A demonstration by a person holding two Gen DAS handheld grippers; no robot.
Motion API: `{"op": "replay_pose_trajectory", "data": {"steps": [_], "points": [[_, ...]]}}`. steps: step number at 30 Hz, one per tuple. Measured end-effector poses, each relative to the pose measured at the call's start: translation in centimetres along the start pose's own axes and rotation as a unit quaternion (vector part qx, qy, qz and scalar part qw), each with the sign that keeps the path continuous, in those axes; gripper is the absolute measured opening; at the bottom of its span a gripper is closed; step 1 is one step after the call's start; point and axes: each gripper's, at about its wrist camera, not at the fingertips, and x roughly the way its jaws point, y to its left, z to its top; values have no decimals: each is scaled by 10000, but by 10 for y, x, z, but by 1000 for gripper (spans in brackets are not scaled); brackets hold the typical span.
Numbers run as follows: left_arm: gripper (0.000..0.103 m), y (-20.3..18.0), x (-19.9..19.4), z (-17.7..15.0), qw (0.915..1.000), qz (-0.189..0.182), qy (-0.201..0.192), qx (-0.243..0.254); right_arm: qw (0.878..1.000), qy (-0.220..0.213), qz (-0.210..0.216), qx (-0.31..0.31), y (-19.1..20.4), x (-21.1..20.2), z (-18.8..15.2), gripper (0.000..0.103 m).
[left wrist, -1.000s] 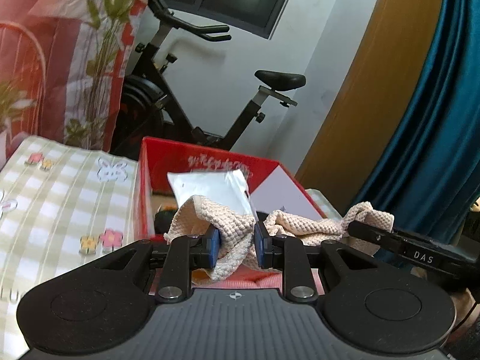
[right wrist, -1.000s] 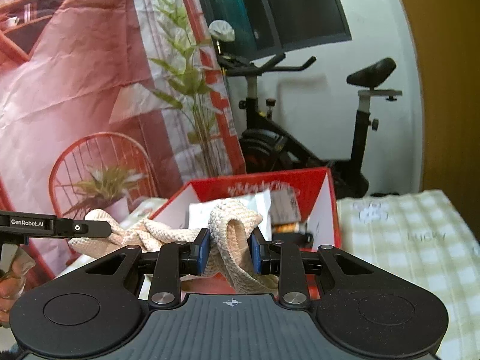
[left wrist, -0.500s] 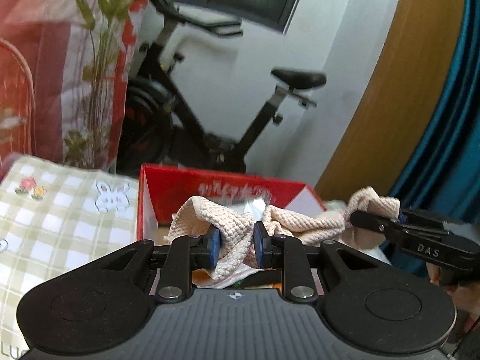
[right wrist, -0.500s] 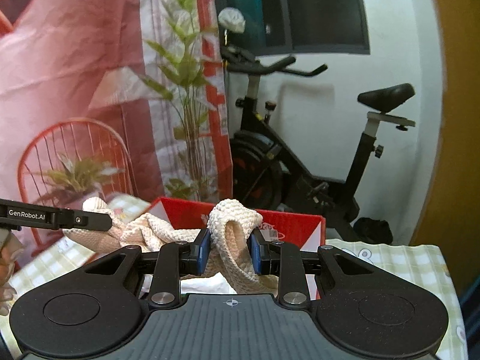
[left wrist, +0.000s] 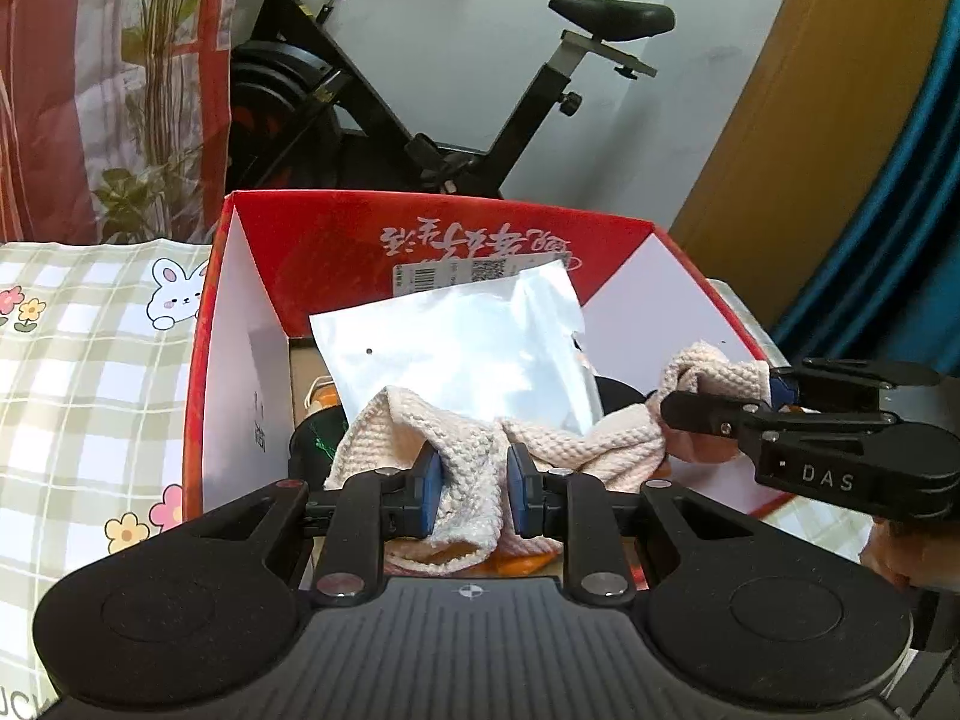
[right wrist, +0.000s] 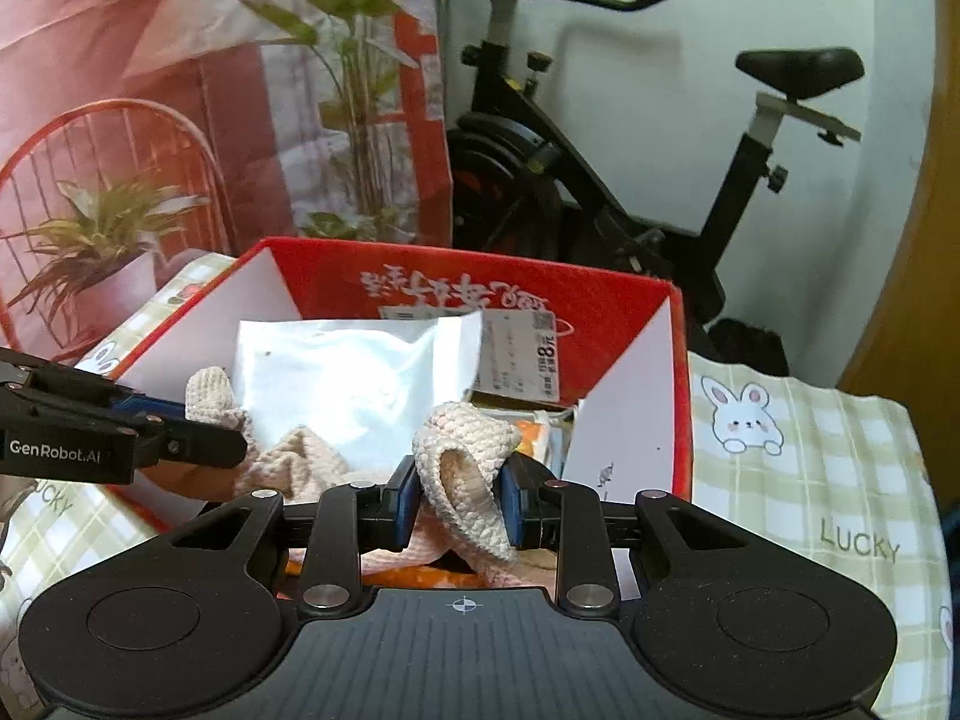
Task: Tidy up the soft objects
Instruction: 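Lower the cream towel into the red box and open both grippers, then move both grippers back down to the black gloves on the pink cloth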
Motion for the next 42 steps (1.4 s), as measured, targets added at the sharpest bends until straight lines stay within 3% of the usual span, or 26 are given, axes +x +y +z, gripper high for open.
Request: {"op": "replay_pose_trajectory", "data": {"steps": [6,7,11,13,14,17,18,20,32,42], "points": [[24,-5,5,7,9996,140,-73,213,9999,-60,-83,-26,-7,5,0,28],[29,-6,4,8,9995,147,-142,248,9999,-106,-119,-41,-7,3,0,33],[69,-9,-11,9,9983,157,-466,319,9988,-319,-359,-107,-5,-4,-1,46],[75,-9,-21,10,9972,174,-659,308,9979,-481,-429,-74,-6,-11,-1,63],[82,-10,-25,10,9965,202,-745,316,9975,-549,-433,-46,-6,-15,-1,67],[99,-16,-41,9,9923,394,-1098,404,9962,-780,-372,91,-9,-27,-1,91],[100,-18,-46,9,9912,429,-1180,422,9955,-874,-328,147,-10,-32,-1,100],[102,-21,-54,9,9900,461,-1256,453,9945,-978,-331,188,-10,-40,0,103],[103,-31,-105,-3,9815,944,-1604,460,9874,-1471,-436,374,3,-91,-9,103],[103,-34,-145,-29,9772,1211,-1692,412,9838,-1693,-407,417,25,-131,-36,103]]}}
